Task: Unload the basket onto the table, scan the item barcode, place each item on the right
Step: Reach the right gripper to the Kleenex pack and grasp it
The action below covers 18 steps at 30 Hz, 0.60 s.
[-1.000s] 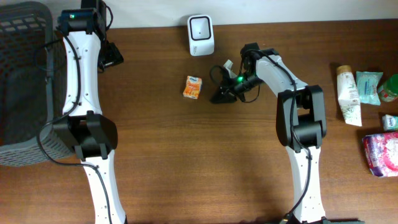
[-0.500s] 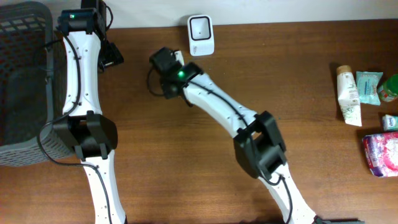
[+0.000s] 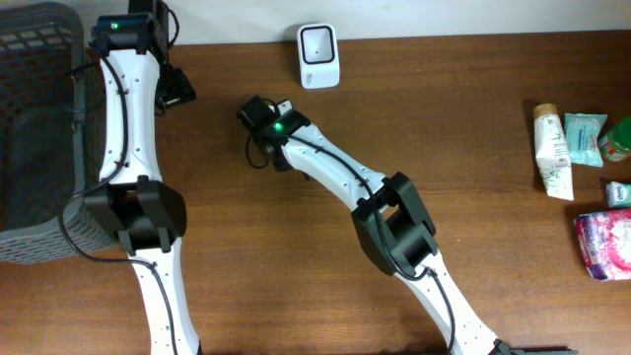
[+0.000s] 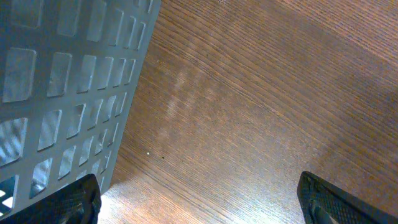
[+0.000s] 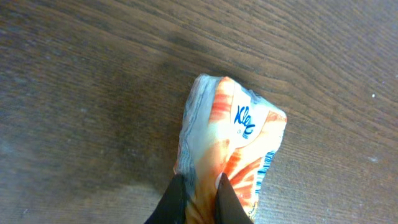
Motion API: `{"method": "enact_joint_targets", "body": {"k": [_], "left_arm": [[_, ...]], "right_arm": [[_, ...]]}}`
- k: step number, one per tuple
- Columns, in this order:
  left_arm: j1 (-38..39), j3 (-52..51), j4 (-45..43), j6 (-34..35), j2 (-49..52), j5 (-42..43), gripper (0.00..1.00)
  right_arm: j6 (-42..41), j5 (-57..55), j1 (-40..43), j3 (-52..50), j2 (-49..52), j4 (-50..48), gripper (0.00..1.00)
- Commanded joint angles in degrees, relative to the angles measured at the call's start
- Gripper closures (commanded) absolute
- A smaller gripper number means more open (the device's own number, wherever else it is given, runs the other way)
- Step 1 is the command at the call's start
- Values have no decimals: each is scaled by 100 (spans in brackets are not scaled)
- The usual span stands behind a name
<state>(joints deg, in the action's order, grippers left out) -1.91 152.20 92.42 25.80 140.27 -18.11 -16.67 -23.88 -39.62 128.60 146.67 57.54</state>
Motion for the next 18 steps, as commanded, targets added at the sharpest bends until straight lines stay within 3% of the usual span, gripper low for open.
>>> {"method": "enact_joint_targets", "body": {"k": [1,3,4,7,9,14,18], "left_arm": [[-61,46,24,72,-33,59,1],[-61,46,24,72,-33,59,1],[-61,46,24,72,-33,57,1],[-61,46,24,72,-33,59,1],[-61,46,24,72,-33,57,1],[-61,46,24,72,-33,57,1],[-61,46,24,72,-33,59,1]], "right_arm": [[-31,1303,398,1043,144,706,96],[2,2614,734,1735,144,1174,96],[295,4197,1102,2133,144,1438,96],[643,6693,1775,1886,175,1530,96],[815,7576,2065,1349,177,1436,96],[826,8867,2625,-555,177,487,96],[658,7368,3176,-669,90,822,69]]}}
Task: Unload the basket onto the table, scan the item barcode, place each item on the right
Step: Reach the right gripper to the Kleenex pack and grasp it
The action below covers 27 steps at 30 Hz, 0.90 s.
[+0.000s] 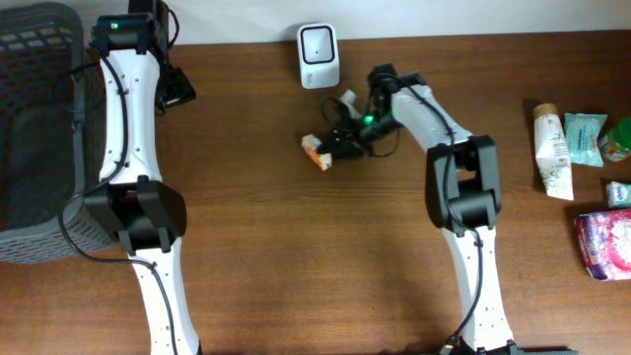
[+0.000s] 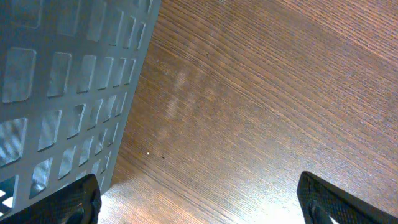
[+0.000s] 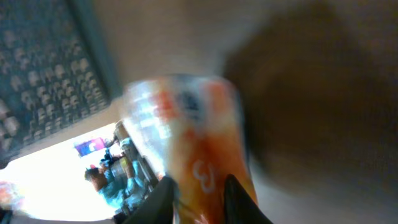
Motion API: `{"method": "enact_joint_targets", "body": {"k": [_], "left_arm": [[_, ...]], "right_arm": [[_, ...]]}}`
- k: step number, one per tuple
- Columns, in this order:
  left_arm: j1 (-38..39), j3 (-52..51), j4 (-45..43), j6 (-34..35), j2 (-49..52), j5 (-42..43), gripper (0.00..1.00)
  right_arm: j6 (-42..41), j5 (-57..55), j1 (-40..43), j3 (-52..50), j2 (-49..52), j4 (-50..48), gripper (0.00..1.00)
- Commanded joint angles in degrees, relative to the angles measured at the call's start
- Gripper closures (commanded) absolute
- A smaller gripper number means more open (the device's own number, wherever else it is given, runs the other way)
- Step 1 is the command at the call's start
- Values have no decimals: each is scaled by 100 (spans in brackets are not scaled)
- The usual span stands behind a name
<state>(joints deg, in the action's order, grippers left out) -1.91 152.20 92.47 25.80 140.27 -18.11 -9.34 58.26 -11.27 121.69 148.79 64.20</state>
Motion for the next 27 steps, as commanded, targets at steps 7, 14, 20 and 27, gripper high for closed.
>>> {"method": "enact_joint_targets", "body": {"k": [7,14,20,27], "left_arm": [[-61,46,20,72,-33,57,1],[-61,46,20,72,-33,59,1],[-61,46,20,72,-33,59,1],[-61,46,20,72,-33,59,1]], "right_arm": [[319,-2229,592,1423,-444,1379,45],[437,-2942,-352,1423,-282,1045,30],[144,-3088,-422,1408,85,1027,44],[155,-2983,-621,951,85,459,59]]}}
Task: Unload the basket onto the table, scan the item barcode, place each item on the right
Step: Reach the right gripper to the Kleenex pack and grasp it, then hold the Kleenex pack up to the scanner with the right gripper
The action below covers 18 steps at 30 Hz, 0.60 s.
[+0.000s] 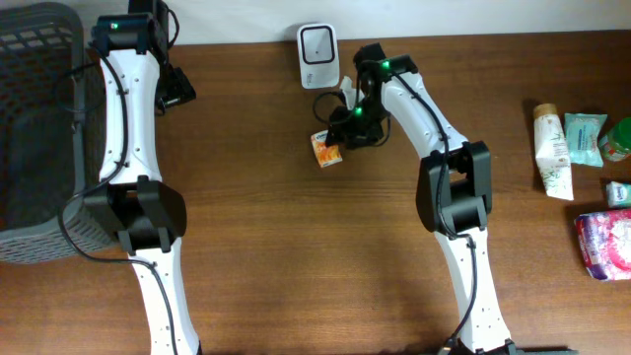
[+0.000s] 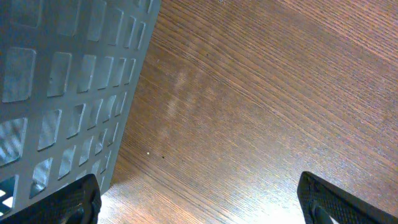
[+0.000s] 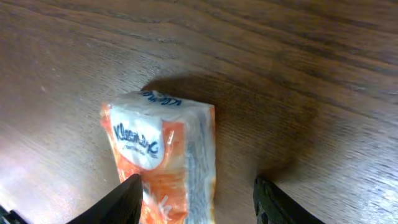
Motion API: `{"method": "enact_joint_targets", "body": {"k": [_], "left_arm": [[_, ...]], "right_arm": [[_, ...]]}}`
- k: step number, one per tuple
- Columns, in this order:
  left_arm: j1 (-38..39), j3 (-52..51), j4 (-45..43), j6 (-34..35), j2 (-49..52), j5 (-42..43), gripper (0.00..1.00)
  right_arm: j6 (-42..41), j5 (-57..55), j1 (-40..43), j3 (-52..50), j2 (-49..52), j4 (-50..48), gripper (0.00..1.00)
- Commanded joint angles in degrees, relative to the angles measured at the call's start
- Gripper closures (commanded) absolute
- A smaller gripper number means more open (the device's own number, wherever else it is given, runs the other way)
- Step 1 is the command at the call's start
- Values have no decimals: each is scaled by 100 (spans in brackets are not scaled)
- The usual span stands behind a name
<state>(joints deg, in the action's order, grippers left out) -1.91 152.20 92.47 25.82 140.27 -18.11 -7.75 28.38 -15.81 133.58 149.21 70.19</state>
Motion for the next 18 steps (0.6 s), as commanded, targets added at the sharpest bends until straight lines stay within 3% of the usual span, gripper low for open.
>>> {"method": "enact_joint_targets", "body": {"k": [1,3,9,13,18], "left_arm": [[-61,46,20,70,-33,59,1],[-61,46,20,70,-33,59,1],[-61,46,20,70,-33,59,1],[-61,46,20,70,-33,57,1],[-61,46,20,70,-33,59,1]], "right_arm": [[-2,2,-181,-280,44,-177,67],[-24,114,-179,-297,42,-188,96],[457,4970,831,-85,31,-444,96],[726,6057,1023,-83,31,-1023,96],[560,6057,1049,-76,31,-1818,96]]}}
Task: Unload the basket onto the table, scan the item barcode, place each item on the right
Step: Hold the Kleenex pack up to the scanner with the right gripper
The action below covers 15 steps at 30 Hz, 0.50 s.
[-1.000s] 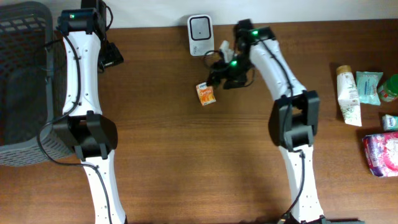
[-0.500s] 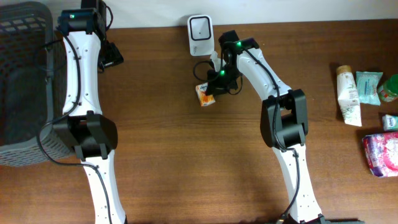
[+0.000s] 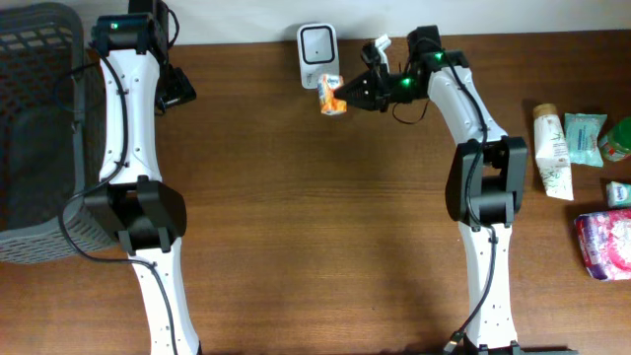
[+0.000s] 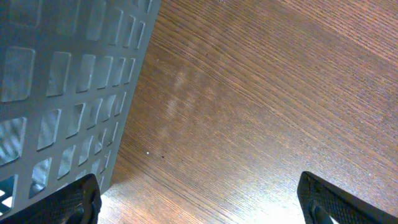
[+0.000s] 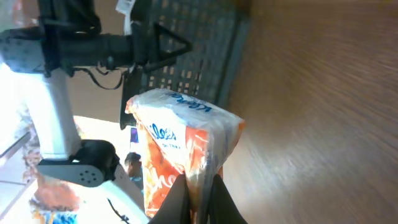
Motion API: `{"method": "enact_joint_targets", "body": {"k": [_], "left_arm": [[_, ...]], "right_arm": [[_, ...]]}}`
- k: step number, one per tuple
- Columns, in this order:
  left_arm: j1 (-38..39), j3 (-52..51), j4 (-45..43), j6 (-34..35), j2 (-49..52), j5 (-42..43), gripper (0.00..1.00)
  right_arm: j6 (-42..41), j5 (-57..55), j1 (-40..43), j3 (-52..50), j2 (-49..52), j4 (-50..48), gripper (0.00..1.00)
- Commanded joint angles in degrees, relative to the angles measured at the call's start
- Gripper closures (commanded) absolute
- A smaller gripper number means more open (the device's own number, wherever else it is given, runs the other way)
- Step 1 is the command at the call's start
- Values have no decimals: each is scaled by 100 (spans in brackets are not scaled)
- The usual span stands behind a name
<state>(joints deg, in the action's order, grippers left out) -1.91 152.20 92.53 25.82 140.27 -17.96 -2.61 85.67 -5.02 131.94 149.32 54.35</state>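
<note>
An orange and white Kleenex tissue pack (image 3: 331,96) hangs off the table just right of the white barcode scanner (image 3: 318,56) at the back edge. My right gripper (image 3: 347,97) is shut on it from the right. In the right wrist view the pack (image 5: 180,149) stands up from the pinching gripper (image 5: 198,183), its printed face in view; no barcode shows. My left gripper (image 4: 199,202) is open beside the basket, its fingers (image 4: 68,199) wide apart over bare wood.
A grey mesh basket (image 3: 30,128) fills the left end of the table. At the right edge lie a white tube (image 3: 552,150), a teal packet (image 3: 586,136), a green item (image 3: 619,138) and a pink pack (image 3: 604,243).
My right gripper was open over the pack lying on the table below the scanner. Now it is shut on the pack and holds it raised beside the scanner. The left arm has not moved.
My right gripper first held the pack low at the table's left-middle. Then it held it in the air further right, below the scanner. Then it stood open with the pack lying on the wood. Now it grips the pack again, up by the scanner.
</note>
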Motion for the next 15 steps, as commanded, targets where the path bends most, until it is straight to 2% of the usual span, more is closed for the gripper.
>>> {"method": "enact_joint_targets", "body": {"k": [1,9,15], "left_arm": [[-61,46,13,70,-33,44,1],[-61,46,13,70,-33,44,1],[-61,46,13,70,-33,44,1]], "right_arm": [[48,330,-31,87,20,-378,96],[-87,330,-22,90,20,-2031,96],[-149,326,-22,90,20,-2181,96]]}}
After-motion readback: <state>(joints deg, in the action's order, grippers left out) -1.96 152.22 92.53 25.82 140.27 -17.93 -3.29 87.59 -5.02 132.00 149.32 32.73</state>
